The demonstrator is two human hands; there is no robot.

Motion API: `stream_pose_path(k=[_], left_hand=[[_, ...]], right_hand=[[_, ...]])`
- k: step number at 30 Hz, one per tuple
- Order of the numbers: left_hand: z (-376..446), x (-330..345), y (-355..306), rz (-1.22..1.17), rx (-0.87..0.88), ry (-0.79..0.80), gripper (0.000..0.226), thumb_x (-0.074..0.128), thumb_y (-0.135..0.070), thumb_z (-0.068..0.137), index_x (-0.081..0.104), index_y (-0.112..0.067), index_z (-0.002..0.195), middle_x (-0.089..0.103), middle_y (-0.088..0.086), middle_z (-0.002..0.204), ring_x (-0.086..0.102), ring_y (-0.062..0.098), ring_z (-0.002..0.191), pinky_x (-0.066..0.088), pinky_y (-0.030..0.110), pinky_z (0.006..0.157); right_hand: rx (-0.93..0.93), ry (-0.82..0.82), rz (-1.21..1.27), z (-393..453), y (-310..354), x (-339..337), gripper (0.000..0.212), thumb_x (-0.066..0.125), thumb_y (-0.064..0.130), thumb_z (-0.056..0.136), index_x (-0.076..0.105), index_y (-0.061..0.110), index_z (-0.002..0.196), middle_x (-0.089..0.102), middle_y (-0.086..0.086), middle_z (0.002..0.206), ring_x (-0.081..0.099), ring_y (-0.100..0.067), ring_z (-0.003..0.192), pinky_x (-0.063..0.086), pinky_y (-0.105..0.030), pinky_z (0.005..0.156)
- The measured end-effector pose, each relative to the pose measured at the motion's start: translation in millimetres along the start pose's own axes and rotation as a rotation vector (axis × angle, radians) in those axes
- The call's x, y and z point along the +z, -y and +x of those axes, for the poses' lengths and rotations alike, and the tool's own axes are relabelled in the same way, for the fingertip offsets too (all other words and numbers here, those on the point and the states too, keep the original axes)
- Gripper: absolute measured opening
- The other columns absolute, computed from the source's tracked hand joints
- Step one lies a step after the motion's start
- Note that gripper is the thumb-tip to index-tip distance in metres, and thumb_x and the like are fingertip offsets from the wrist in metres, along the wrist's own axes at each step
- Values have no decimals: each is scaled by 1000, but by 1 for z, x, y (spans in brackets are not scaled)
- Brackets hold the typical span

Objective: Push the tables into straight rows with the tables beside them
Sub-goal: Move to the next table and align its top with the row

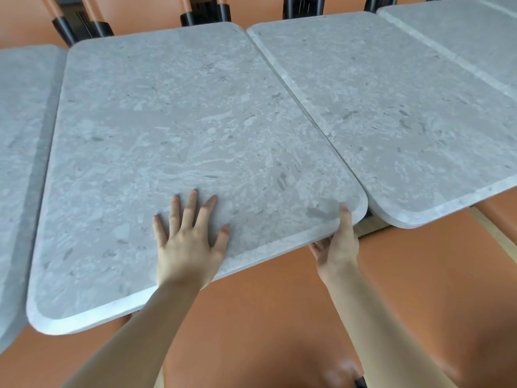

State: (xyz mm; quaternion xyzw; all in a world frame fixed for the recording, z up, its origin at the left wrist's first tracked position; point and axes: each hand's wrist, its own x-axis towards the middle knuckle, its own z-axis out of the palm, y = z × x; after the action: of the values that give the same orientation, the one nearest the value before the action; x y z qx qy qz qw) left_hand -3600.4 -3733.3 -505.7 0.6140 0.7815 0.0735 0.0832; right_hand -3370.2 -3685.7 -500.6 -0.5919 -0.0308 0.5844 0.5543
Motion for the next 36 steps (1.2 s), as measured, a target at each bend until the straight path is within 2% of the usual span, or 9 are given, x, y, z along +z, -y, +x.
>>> stream_pose_path(k=[4,13,17,24,26,28,30,33,36], left_hand=[[-1,-2,-1,4,-3,5,81,2,-70,84,12,-42,159,-1,-10,171,-12,20,157,-8,54,124],[-3,-4,0,-48,-13,-10,67,17,-61,94,20,-41,158,4,-9,171,-9,18,157,-7,53,125],[-6,-3,0,-93,-17,-73,76,8,-63,88,29,-38,156,13,-7,170,-1,17,158,-4,49,126],[-20,-2,-9,-135,-76,-3,55,24,-44,107,13,-39,161,-2,-9,171,-12,13,156,-10,42,126],[-42,-1,-13,-433,-108,-101,47,36,-36,107,36,-34,154,11,-7,170,1,12,157,0,40,127],[-80,5,-15,-758,-168,-395,34,49,-27,100,57,-32,133,30,-10,162,23,7,148,24,43,122],[-119,12,-17,-848,-388,-604,26,61,-26,95,56,-34,119,38,-15,142,33,-1,129,35,48,112],[-129,10,-18,-1310,-988,-592,47,77,-36,88,44,-27,121,38,-7,129,42,10,119,37,43,114],[-104,3,-4,-1911,-1160,-464,61,76,-50,86,45,-19,128,55,4,131,57,20,121,43,39,112]], right_hand=[[79,135,-19,-7,-20,9,47,78,49,83,68,20,119,78,-1,109,75,-21,101,60,-38,82],[250,347,152,-20,-16,11,38,68,41,94,70,14,119,78,-7,110,76,-24,99,55,-41,98],[248,415,109,-16,-18,6,43,73,34,88,69,12,124,76,-7,115,74,-24,106,52,-40,106],[234,463,57,-11,-13,-3,43,75,28,89,66,15,129,75,-5,119,72,-25,111,52,-42,106],[246,473,77,-10,-12,-3,43,77,25,87,66,15,128,76,-6,117,73,-27,109,54,-44,104],[259,482,96,-7,-13,-3,46,80,23,85,65,15,129,76,-8,117,73,-29,107,55,-45,101],[273,482,115,-3,-16,-5,50,82,22,83,64,15,130,76,-8,117,74,-29,107,56,-46,100],[294,496,122,-1,-16,-6,54,82,22,83,63,15,133,75,-8,119,73,-30,108,56,-47,99],[309,499,126,-3,-13,-5,48,82,22,85,64,14,129,76,-9,116,74,-30,106,56,-48,99]])
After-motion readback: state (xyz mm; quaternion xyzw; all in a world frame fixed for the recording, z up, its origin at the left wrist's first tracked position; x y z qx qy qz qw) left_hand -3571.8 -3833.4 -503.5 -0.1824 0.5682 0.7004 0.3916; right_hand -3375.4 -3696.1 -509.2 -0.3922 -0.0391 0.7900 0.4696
